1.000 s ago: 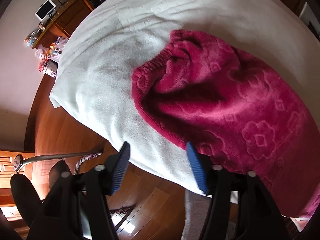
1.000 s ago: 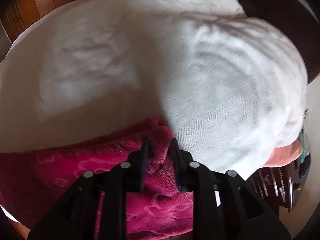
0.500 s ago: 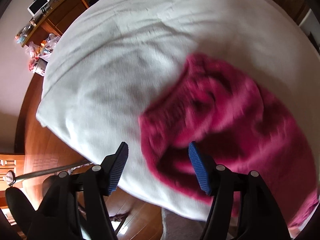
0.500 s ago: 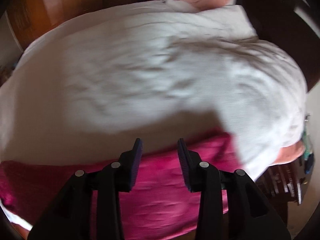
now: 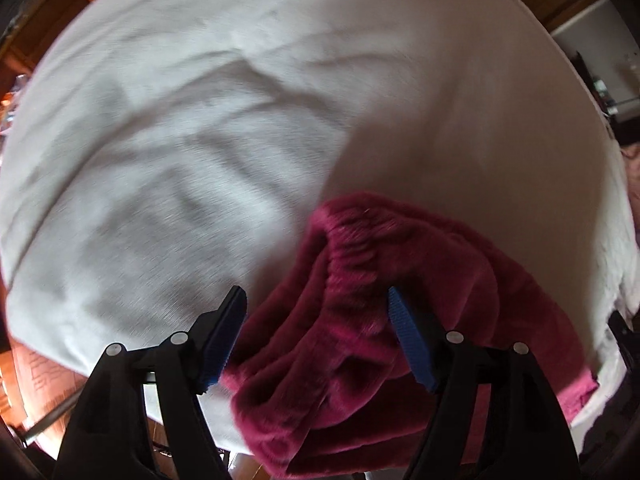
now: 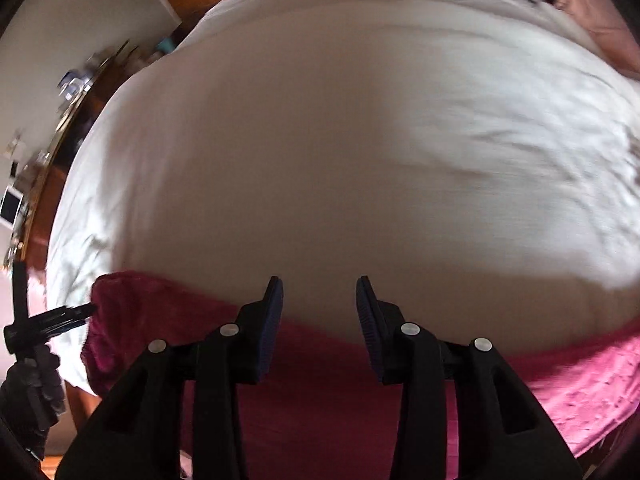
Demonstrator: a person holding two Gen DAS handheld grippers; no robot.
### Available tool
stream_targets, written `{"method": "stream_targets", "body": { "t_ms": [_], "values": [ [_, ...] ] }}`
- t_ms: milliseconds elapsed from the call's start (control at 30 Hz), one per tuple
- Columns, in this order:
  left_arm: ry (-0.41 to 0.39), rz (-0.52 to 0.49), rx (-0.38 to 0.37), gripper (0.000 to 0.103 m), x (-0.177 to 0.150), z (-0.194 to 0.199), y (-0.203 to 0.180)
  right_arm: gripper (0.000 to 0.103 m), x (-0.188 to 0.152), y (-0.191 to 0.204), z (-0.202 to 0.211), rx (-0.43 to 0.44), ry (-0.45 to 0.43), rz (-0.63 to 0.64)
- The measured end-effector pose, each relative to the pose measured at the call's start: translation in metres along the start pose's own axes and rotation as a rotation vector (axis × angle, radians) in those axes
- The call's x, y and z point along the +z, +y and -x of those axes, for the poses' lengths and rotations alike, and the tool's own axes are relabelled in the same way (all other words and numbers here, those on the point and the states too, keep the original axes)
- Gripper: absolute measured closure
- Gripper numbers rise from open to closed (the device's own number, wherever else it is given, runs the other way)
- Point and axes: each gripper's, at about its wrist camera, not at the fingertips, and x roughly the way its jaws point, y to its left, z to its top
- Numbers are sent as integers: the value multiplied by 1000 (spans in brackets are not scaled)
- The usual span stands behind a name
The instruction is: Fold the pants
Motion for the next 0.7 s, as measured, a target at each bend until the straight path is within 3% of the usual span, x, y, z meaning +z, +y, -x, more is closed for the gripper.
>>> {"method": "stream_targets", "body": {
  "t_ms": [100,300,400,433,700],
  "values": [
    [34,-13,-51,30,9,-8,-4,64,0,26,-19,12,33,18],
    [98,-43,-118,32,22,-26,-15,64,-5,38,-45,-19,90,15],
    [94,-58,-126,69,23,-28,-18,64,-8,29,-56,-30,122,-26],
    [93,-66,-126,75,23,-28,-18,64,-10,25,-57,-25,135,-37],
    [42,-188,-209,79,-14,12,5,64,-38,18,-46,68,213,-4]
  ]
}}
